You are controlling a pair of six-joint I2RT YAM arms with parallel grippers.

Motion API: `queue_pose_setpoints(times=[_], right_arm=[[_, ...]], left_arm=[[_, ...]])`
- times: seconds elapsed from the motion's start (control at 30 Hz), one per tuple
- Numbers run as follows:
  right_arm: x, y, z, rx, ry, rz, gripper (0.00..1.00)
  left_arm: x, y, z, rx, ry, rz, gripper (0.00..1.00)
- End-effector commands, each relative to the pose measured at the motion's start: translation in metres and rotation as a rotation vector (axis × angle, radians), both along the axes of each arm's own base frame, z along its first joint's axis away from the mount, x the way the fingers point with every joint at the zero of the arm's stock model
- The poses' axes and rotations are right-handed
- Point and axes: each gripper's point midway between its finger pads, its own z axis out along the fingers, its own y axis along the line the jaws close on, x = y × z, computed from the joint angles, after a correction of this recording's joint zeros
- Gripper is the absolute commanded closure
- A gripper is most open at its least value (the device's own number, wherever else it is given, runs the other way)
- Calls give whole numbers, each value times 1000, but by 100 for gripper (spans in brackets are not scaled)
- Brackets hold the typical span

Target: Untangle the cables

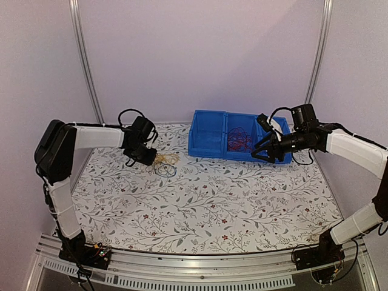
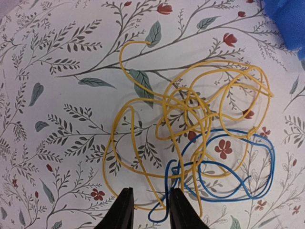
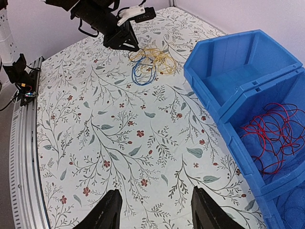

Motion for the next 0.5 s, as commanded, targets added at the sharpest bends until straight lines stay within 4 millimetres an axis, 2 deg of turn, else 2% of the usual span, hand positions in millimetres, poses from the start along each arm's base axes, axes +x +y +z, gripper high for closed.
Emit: queue_pose_setpoints(times=[0.0, 0.17, 0.3, 0.4, 0.47], right_arm=[[-1, -1, 11, 13, -34, 8, 46], [1, 0, 11, 13, -27, 11, 46], [2, 1, 9, 11, -23, 12, 46], [2, 1, 12, 11, -27, 13, 46], [5, 1, 17, 9, -33, 12, 46]], left_arm=[[-1, 5, -8, 27, 30, -21, 76], [-3, 3, -19, 23, 51, -32, 81], [0, 0, -19, 17, 47, -39, 100], [2, -5, 6, -4, 5, -50, 100], [0, -12, 37, -28, -49, -68, 100]])
